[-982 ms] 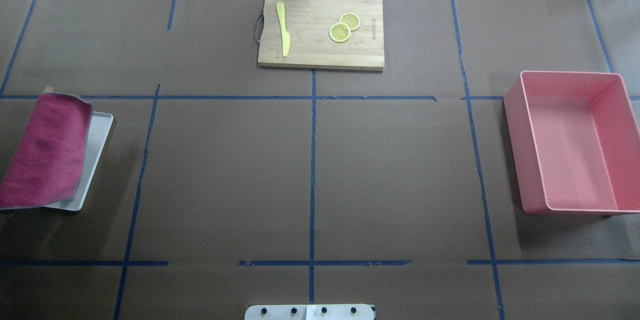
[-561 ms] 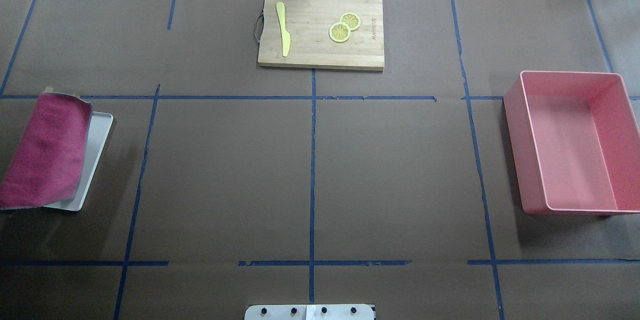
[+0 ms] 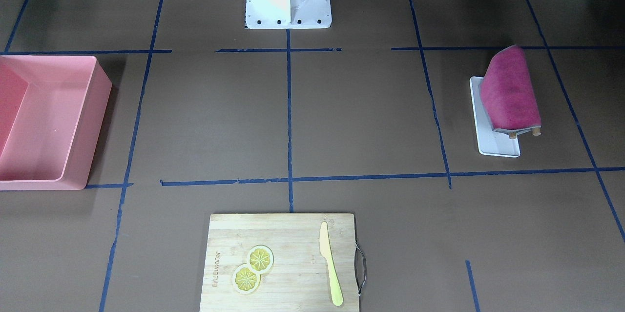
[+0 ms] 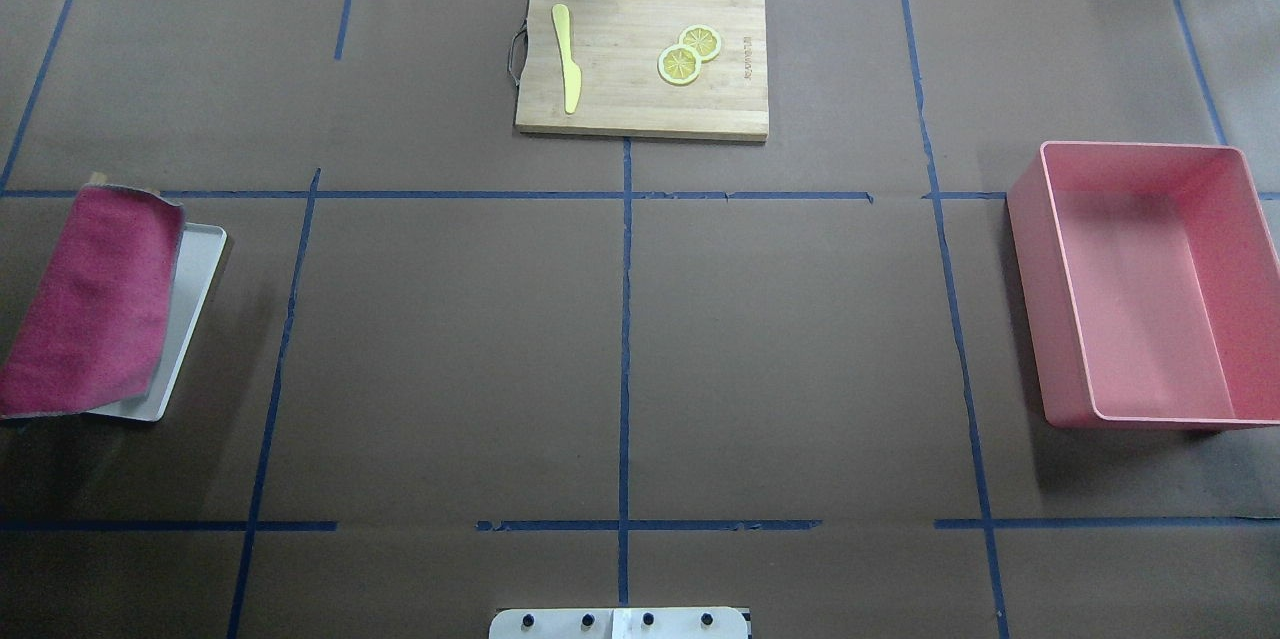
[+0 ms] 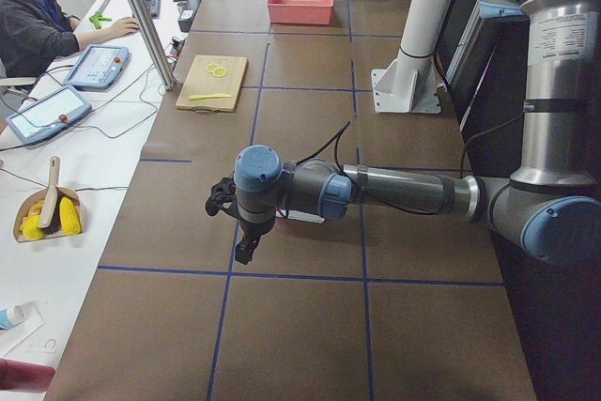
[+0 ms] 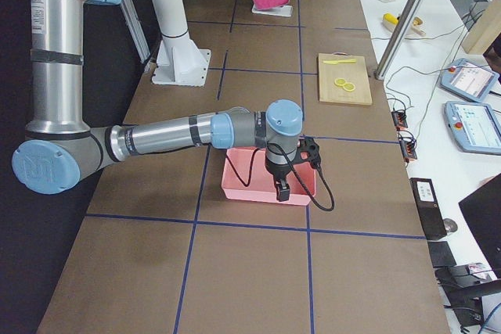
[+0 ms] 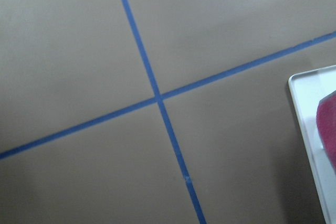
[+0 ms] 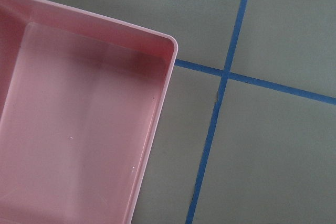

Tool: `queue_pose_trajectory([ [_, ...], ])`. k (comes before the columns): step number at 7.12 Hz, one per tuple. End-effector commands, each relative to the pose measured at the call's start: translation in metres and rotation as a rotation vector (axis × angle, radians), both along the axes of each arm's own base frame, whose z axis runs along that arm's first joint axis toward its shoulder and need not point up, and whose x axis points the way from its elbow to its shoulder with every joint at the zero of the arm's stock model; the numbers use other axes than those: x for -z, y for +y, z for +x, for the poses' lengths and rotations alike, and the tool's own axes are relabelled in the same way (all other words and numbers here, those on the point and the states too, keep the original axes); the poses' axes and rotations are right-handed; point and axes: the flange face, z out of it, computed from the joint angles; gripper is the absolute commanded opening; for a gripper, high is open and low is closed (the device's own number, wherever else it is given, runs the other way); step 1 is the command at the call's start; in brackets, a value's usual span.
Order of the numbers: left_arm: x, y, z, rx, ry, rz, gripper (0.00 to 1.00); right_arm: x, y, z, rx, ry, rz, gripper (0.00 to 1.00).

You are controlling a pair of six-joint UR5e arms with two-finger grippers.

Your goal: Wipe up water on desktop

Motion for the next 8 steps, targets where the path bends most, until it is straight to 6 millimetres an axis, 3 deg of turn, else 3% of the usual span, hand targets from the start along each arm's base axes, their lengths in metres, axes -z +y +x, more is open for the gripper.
queue_pose_trajectory([
  [1,0.036,-0.002,0.056,0.051,0.03,-0.107,1.0,0.004,-0.001,-0.002,0.002,-0.001,0.008,1.0],
  [2,0.052,0.001,0.079,0.117,0.049,-0.198,1.0,0.004,-0.001,-0.002,0.002,-0.001,0.007,1.0],
  [4,0.067,0.006,0.115,0.154,0.081,-0.26,1.0,0.003,-0.001,-0.004,0.007,-0.001,0.004,1.0],
  [6,0.065,0.019,0.175,0.139,0.051,-0.266,1.0,0.002,-0.001,-0.005,0.008,0.0,0.0,1.0],
  [7,0.066,0.023,0.189,0.137,0.055,-0.267,1.0,0.003,-0.001,-0.005,0.008,-0.002,0.001,1.0],
  [8,0.064,0.024,0.195,0.124,0.052,-0.265,0.91,0.002,-0.001,-0.005,0.008,-0.002,0.0,1.0],
])
